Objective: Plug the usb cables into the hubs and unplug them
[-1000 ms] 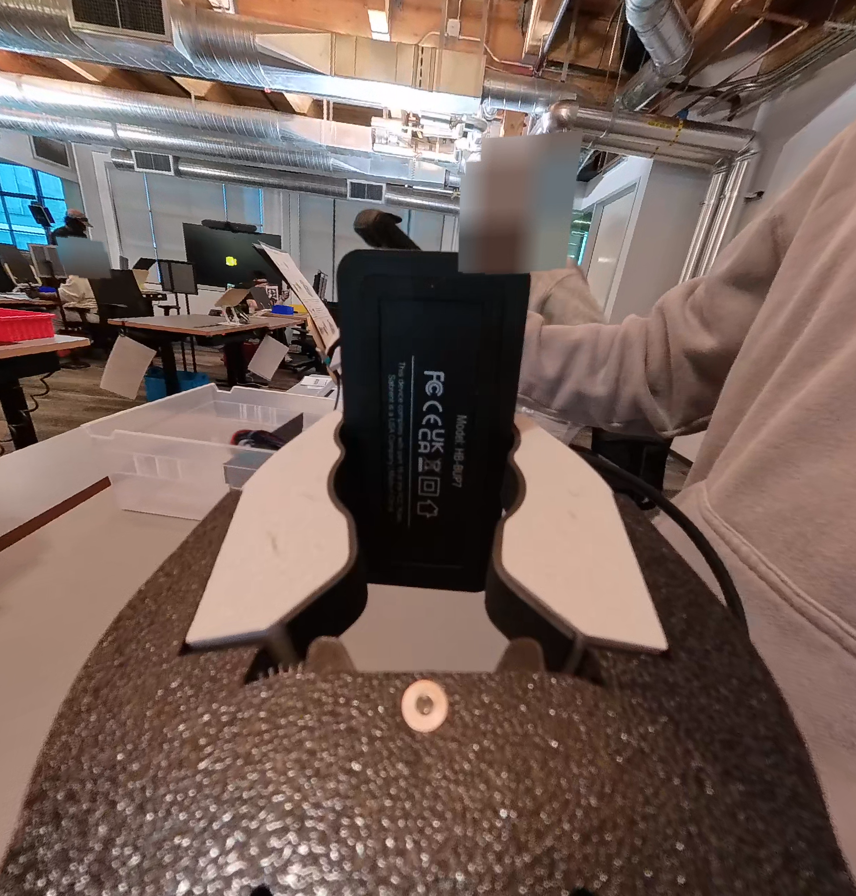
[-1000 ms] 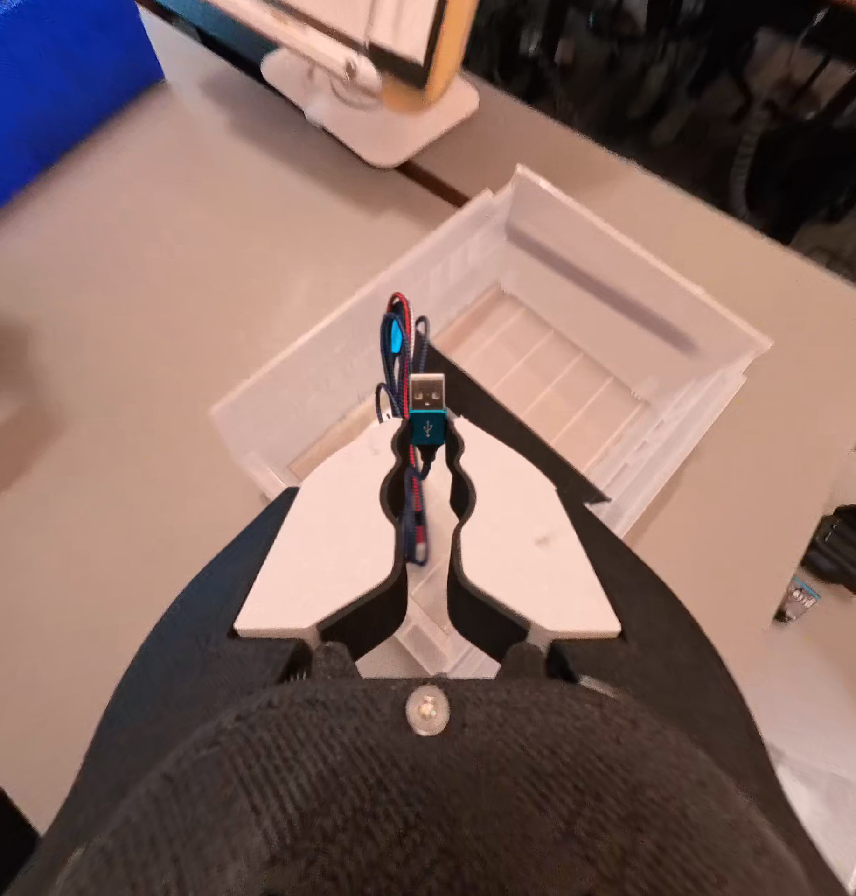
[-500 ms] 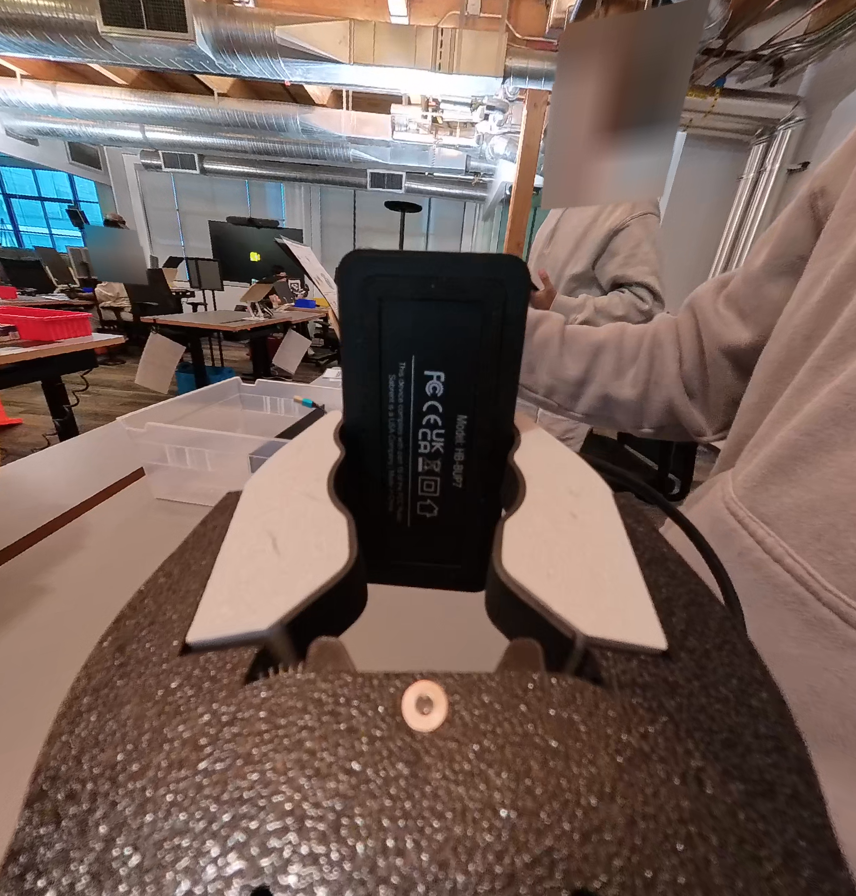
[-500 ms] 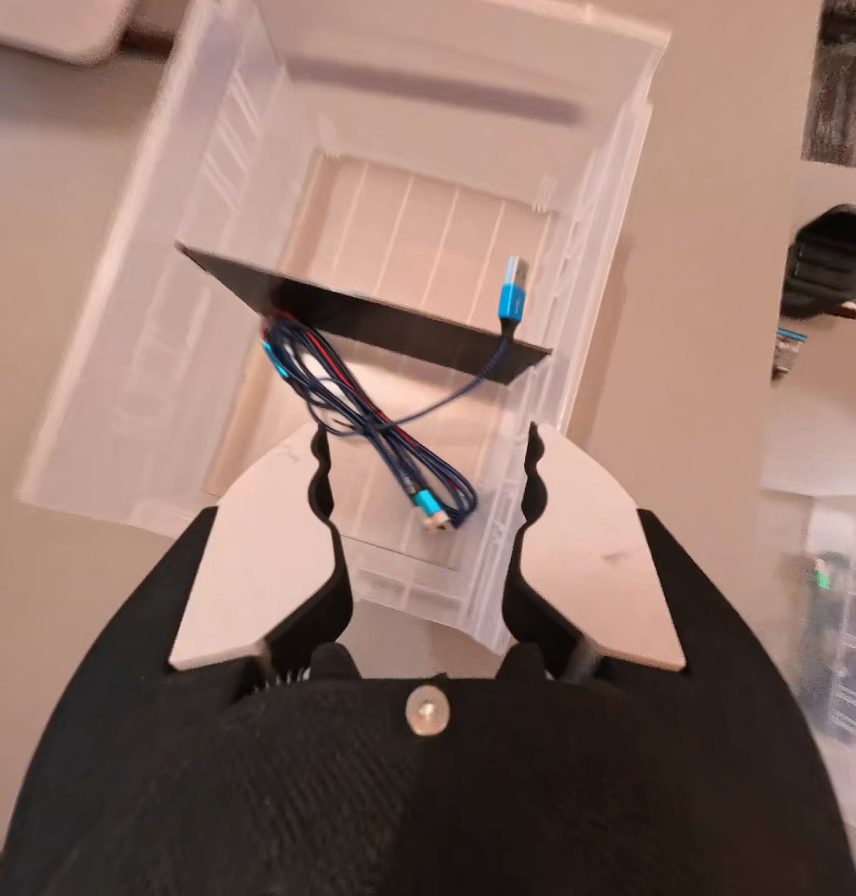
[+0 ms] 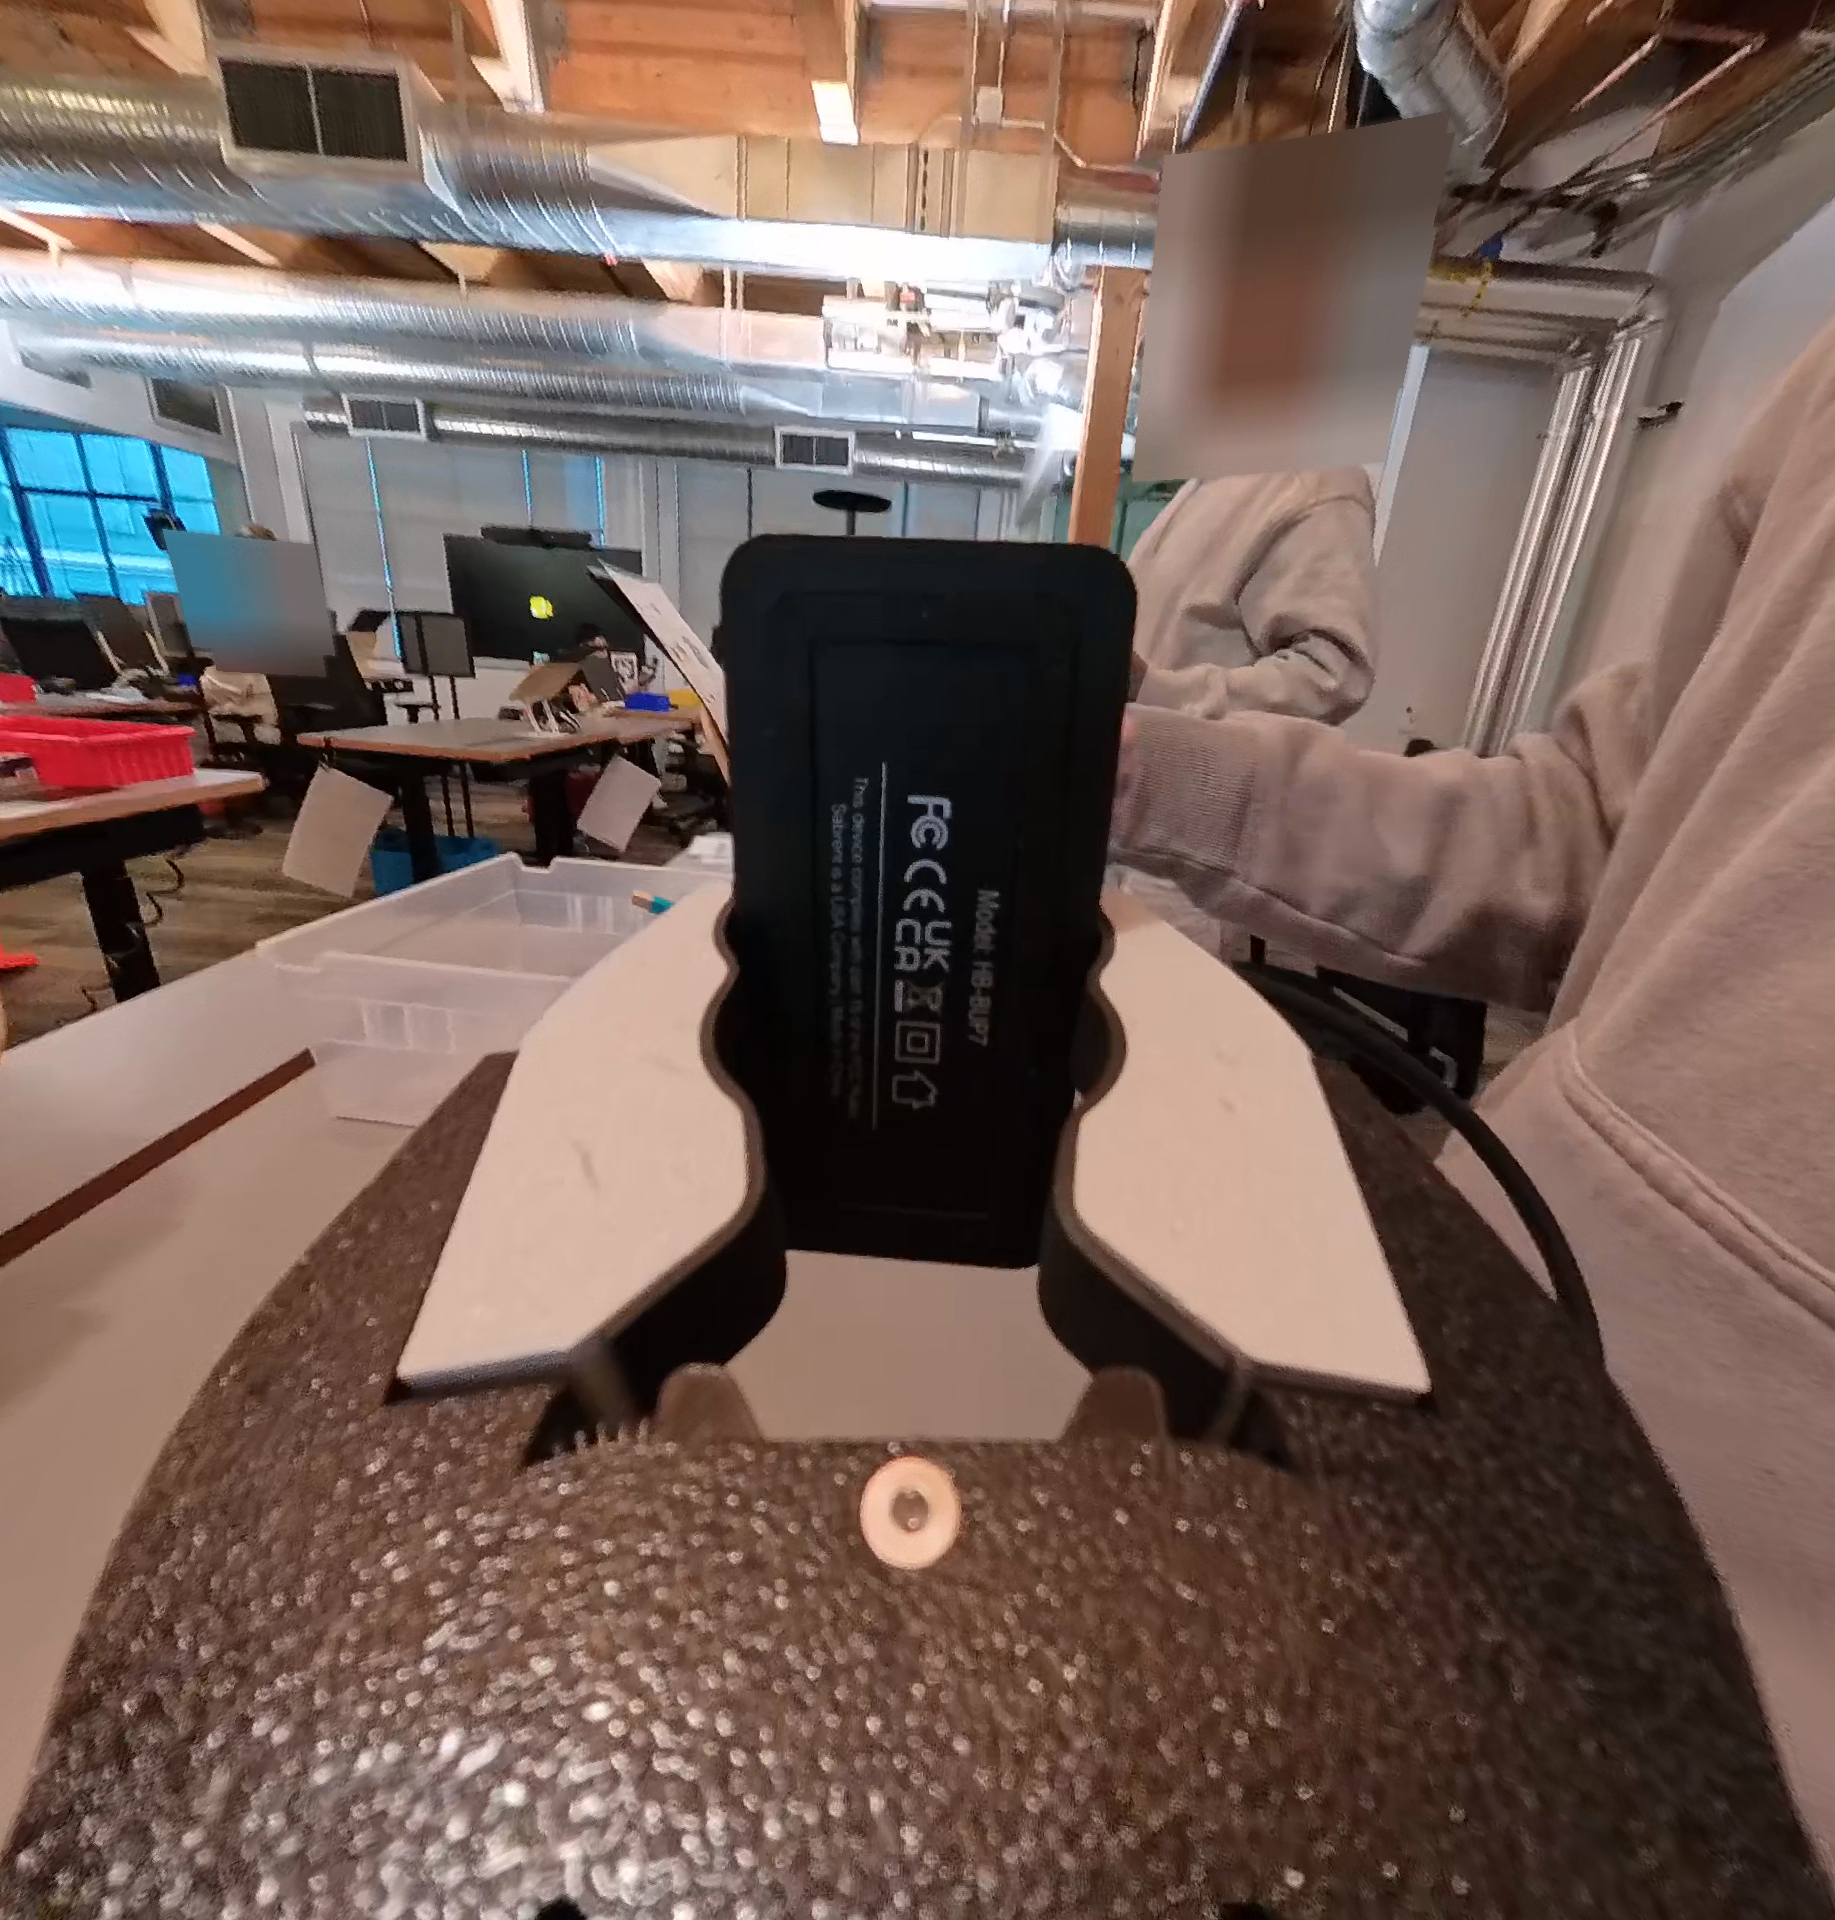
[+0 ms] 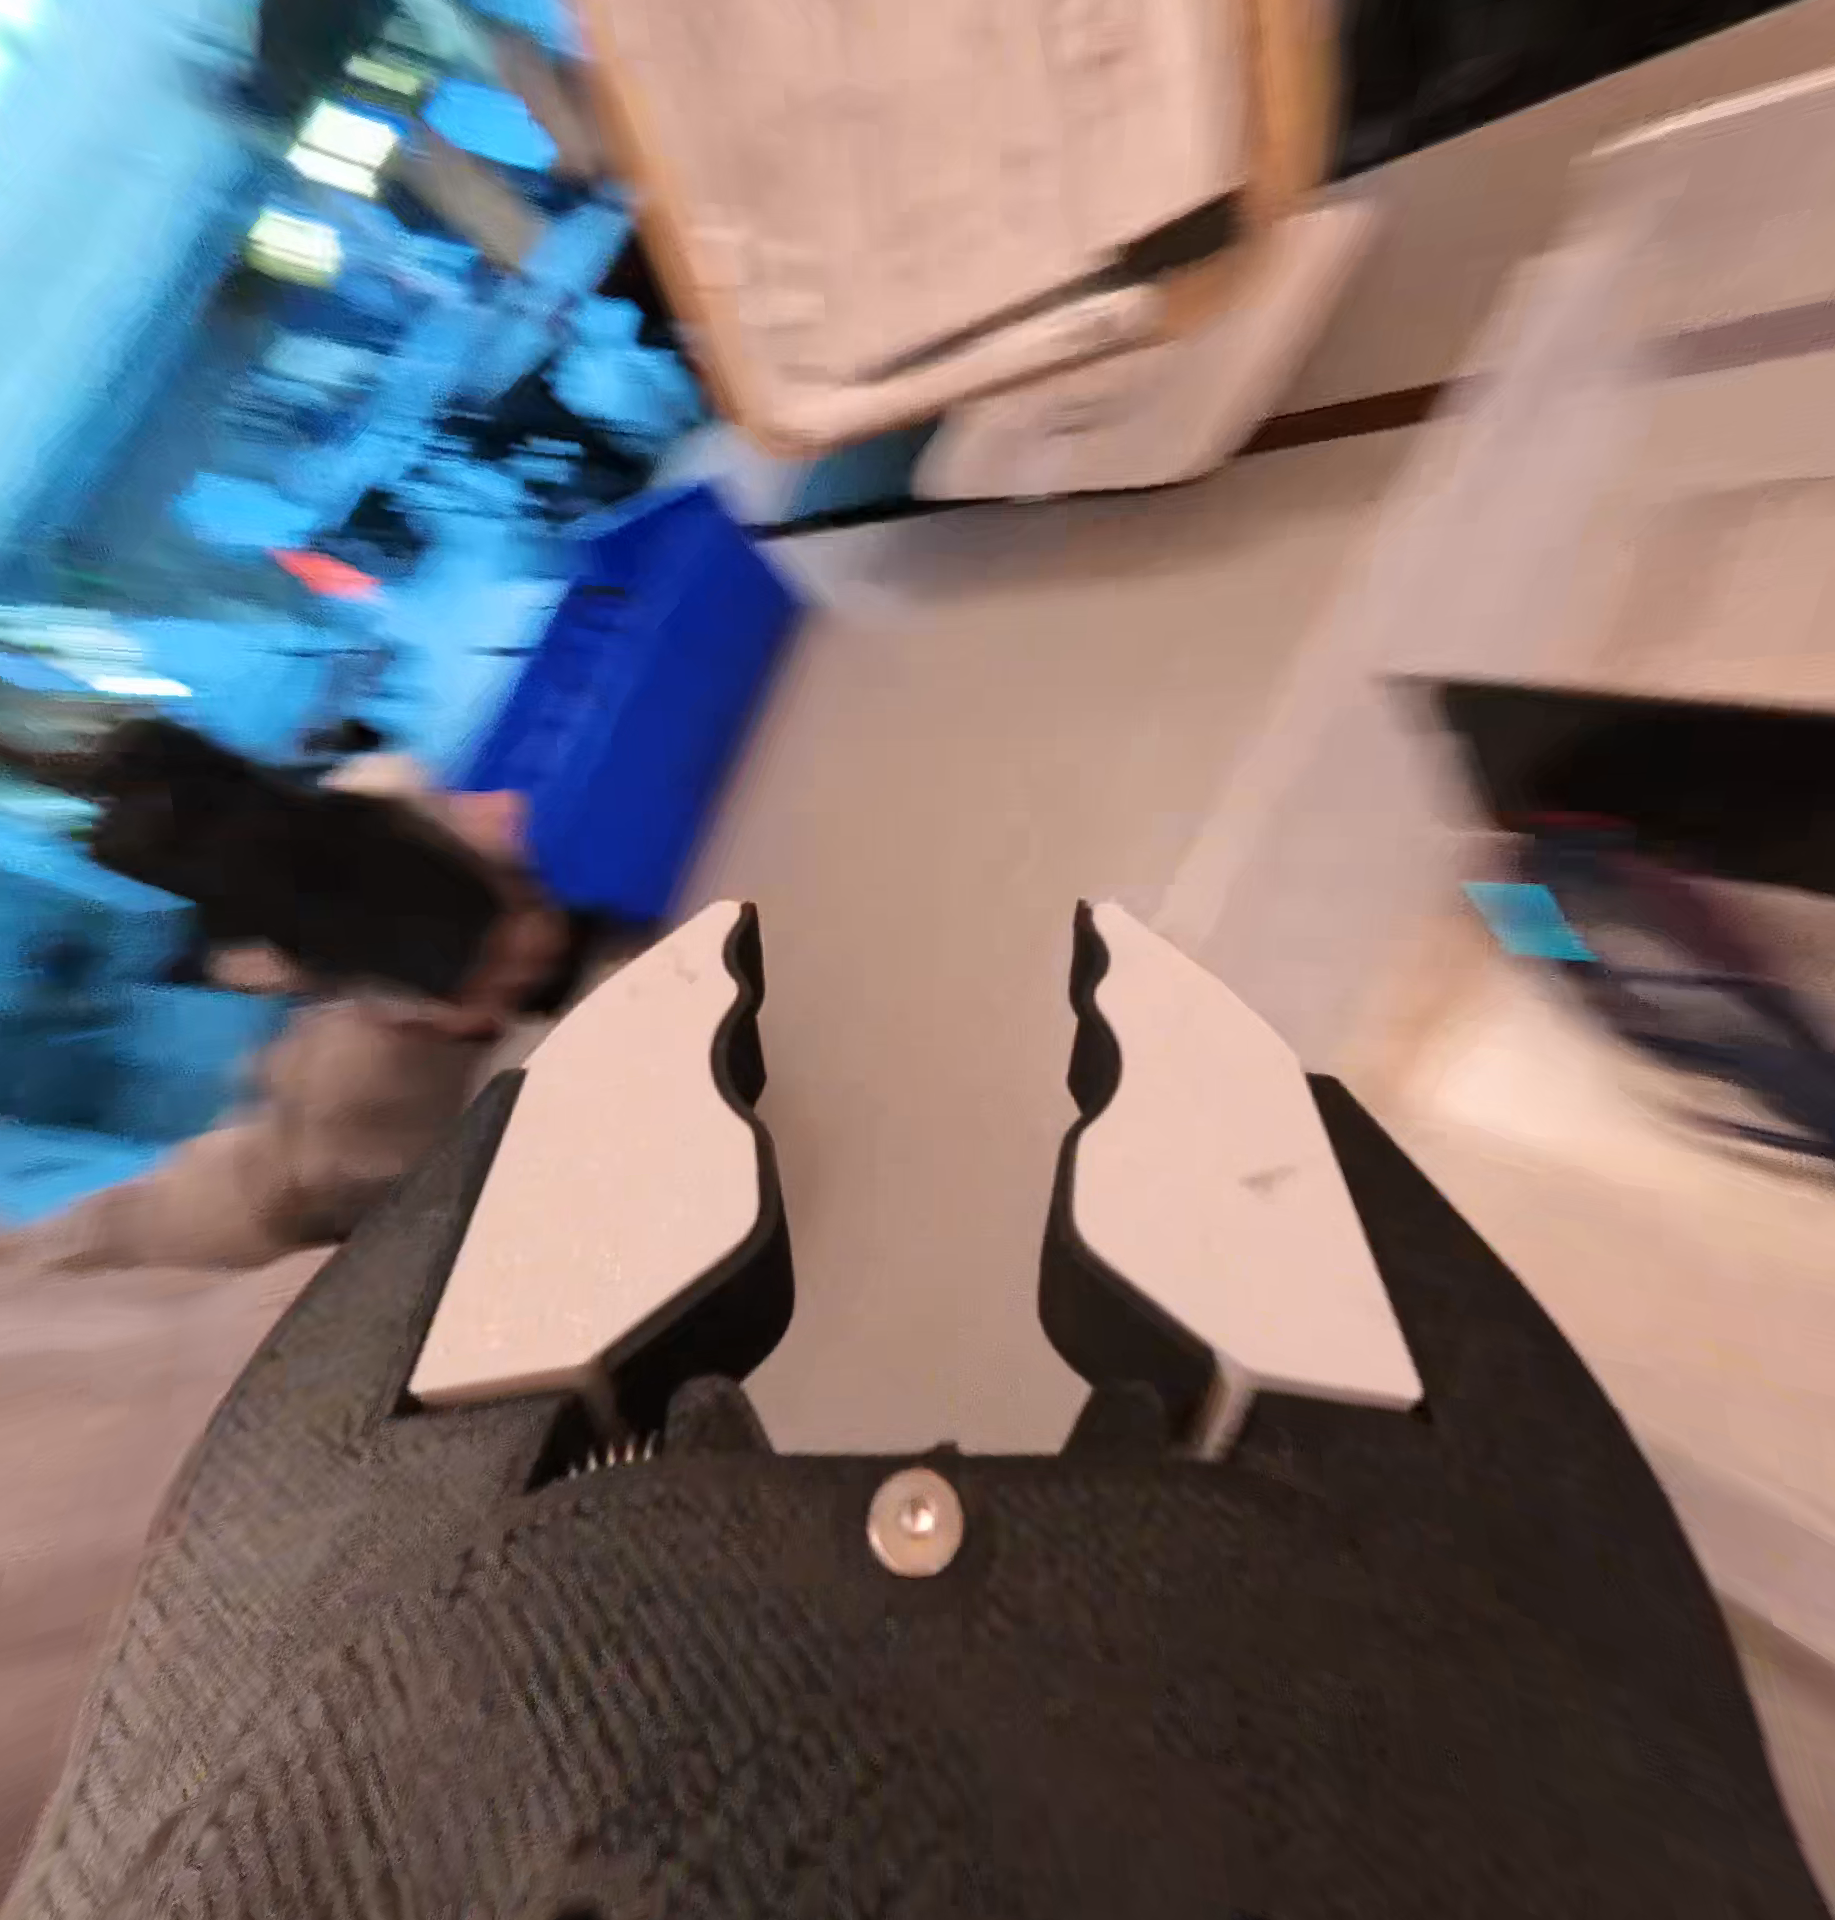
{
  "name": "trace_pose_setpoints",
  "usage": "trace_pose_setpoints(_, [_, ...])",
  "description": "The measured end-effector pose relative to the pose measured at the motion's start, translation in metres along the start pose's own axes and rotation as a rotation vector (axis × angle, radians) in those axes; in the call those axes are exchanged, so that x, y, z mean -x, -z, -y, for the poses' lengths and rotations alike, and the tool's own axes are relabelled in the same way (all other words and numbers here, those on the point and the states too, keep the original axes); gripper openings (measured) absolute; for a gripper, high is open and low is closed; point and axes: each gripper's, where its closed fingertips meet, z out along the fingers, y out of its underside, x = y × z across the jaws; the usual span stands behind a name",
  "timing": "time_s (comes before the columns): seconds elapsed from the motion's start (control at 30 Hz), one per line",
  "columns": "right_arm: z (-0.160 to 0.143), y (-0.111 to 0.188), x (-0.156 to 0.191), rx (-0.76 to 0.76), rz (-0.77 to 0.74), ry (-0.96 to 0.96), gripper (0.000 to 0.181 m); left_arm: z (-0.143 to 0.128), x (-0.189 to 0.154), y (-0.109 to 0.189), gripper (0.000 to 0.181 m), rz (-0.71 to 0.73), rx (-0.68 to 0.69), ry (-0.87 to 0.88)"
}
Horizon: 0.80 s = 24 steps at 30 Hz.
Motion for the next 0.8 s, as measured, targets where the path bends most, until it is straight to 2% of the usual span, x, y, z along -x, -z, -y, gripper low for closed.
trace_pose_setpoints(0.03, [-0.010, -0.013, 0.034, 0.016, 0.147, -0.059, 0.058, 0.002, 0.001, 0.000, 0.059, 0.001, -0.013, -0.007])
trace_pose_setpoints(0.13, [-0.039, -0.045, 0.108, 0.091, 0.439, -0.265, 0.056, 0.005, -0.001, -0.001, 0.059, -0.017, -0.027, -0.031])
trace_pose_setpoints(0.27, [-0.064, -0.069, 0.164, 0.190, 0.667, -0.492, 0.049, 0.005, -0.007, -0.006, 0.059, -0.053, 0.006, -0.066])
trace_pose_setpoints(0.37, [-0.071, -0.079, 0.172, 0.203, 0.679, -0.553, 0.043, 0.001, -0.010, -0.008, 0.059, -0.057, 0.051, -0.112])
trace_pose_setpoints(0.53, [-0.068, -0.080, 0.177, 0.195, 0.709, -0.603, 0.009, -0.006, -0.010, -0.008, 0.059, -0.039, 0.110, -0.180])
trace_pose_setpoints(0.8, [-0.074, -0.088, 0.174, 0.235, 0.646, -0.622, 0.008, -0.013, -0.005, -0.005, 0.058, 0.014, 0.095, -0.196])
